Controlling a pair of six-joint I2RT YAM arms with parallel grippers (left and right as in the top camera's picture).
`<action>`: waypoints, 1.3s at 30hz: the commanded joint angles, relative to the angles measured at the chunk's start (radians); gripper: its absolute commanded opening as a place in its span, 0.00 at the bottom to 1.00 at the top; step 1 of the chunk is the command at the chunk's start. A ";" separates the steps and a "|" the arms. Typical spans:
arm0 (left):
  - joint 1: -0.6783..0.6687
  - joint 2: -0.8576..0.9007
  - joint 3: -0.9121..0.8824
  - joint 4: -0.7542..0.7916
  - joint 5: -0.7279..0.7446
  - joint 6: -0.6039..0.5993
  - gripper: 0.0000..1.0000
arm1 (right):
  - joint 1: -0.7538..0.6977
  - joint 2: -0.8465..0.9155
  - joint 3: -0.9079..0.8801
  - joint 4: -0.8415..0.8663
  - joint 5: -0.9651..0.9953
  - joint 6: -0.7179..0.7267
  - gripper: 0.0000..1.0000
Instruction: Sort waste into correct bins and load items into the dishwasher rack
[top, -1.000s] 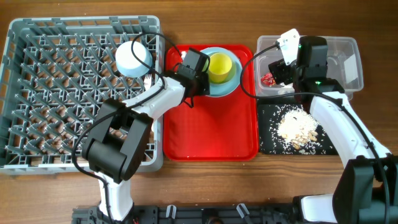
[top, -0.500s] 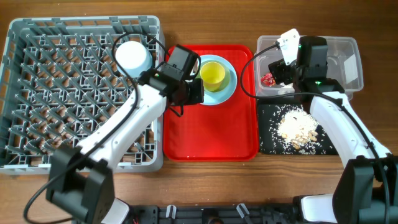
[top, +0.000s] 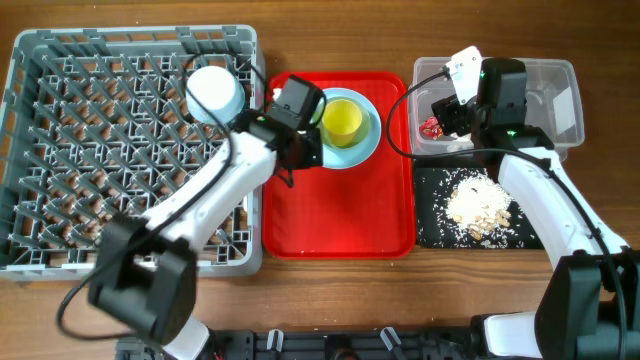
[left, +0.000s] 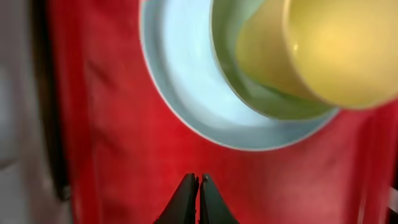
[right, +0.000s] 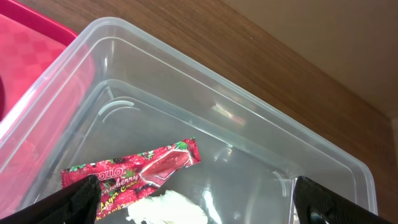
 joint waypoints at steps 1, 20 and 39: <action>-0.016 0.089 -0.005 0.080 -0.019 0.004 0.04 | -0.002 0.010 0.014 0.002 -0.004 -0.005 1.00; -0.048 0.209 -0.004 0.047 0.055 0.004 0.04 | -0.002 0.010 0.014 0.002 -0.004 -0.005 1.00; -0.062 -0.253 0.014 0.145 0.200 0.004 1.00 | -0.002 0.010 0.014 0.002 -0.004 -0.005 1.00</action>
